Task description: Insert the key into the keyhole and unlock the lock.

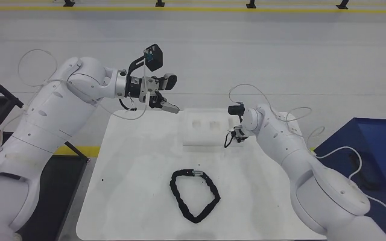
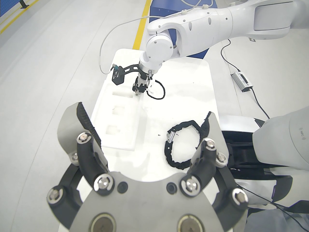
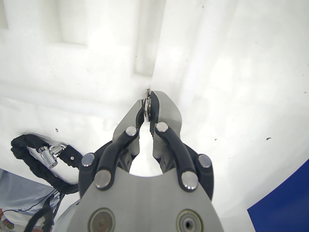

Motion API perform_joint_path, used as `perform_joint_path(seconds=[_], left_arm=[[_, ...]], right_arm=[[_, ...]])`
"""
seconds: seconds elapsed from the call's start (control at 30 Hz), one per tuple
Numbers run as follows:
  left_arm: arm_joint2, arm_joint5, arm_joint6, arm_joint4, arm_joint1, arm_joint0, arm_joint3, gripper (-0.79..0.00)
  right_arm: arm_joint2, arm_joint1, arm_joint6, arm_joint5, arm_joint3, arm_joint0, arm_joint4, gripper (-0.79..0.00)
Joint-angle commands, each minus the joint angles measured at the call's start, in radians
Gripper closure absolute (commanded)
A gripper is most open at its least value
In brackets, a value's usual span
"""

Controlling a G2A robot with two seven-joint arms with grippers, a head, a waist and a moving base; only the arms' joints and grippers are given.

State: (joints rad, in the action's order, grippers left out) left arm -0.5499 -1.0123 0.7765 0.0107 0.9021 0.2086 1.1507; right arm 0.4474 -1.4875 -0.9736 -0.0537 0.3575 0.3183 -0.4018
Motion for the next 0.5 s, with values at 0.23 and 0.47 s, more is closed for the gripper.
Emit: perform_joint_path(seconds=[0.23,0.47], left_arm=[[0.0,0.0,0.0,0.0,0.0,0.0,0.0,-0.785],[0.0,0.0,0.0,0.0,0.0,0.0,0.0,-0.785]], right_arm=[[0.006,-0.02,-0.004,-0.009,-0.027,-0.021,-0.025,0.0],[0.02,-0.021,-0.023,-0.021,-0.026,-0.048,-0.043,0.0]])
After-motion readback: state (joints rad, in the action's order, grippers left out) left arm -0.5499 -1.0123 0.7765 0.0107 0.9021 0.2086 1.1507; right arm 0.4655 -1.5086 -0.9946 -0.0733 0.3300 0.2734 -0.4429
